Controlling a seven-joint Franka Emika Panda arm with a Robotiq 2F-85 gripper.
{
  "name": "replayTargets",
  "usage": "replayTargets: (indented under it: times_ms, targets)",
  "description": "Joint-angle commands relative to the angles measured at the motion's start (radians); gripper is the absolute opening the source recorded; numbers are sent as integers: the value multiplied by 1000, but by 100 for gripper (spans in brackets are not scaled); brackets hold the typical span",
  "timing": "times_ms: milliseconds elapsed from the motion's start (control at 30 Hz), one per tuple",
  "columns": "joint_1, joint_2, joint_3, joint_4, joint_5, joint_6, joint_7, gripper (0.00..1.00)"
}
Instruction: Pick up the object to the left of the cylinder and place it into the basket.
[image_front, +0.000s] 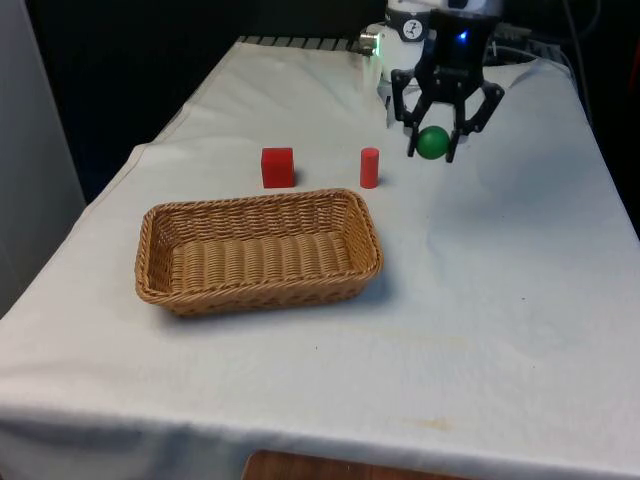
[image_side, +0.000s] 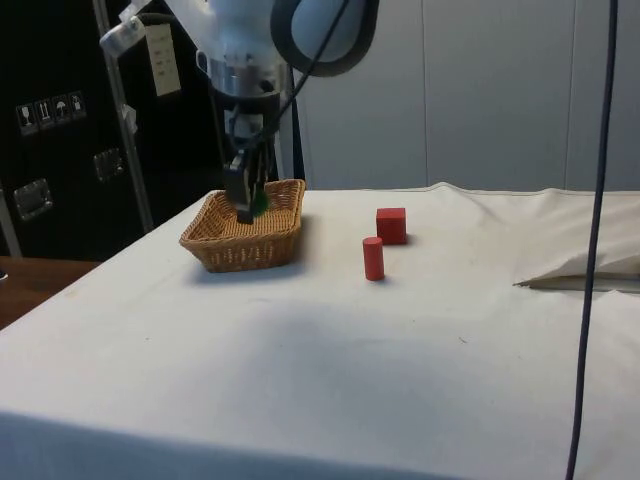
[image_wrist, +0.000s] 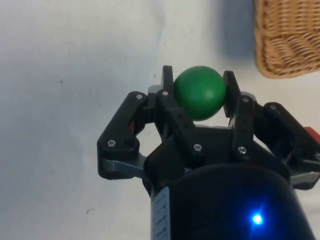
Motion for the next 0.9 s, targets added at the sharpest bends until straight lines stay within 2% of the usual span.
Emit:
replayTargets:
  times_ms: [0, 33, 267, 300, 333, 367, 500, 567, 600, 633, 867]
  targets:
    - [-1, 4, -4, 8, 5, -3, -8, 0]
    - [-12, 8, 2, 18, 30, -10, -34, 0]
    - [-20, 41, -29, 64, 70, -9, -94, 0]
    - [-20, 45, -33, 70, 75, -9, -102, 0]
    - [-8, 47, -46, 68, 59, -4, -86, 0]
    - [-22, 50, -38, 76, 82, -9, -111, 0]
    - [-26, 73, -59, 105, 117, -7, -155, 0]
    - [-27, 83, -66, 116, 132, -7, -173, 0]
    - [-15, 86, -81, 115, 119, -4, -161, 0]
    - [-29, 88, -70, 122, 139, -7, -182, 0]
    - [-40, 132, -99, 169, 200, -7, -253, 0]
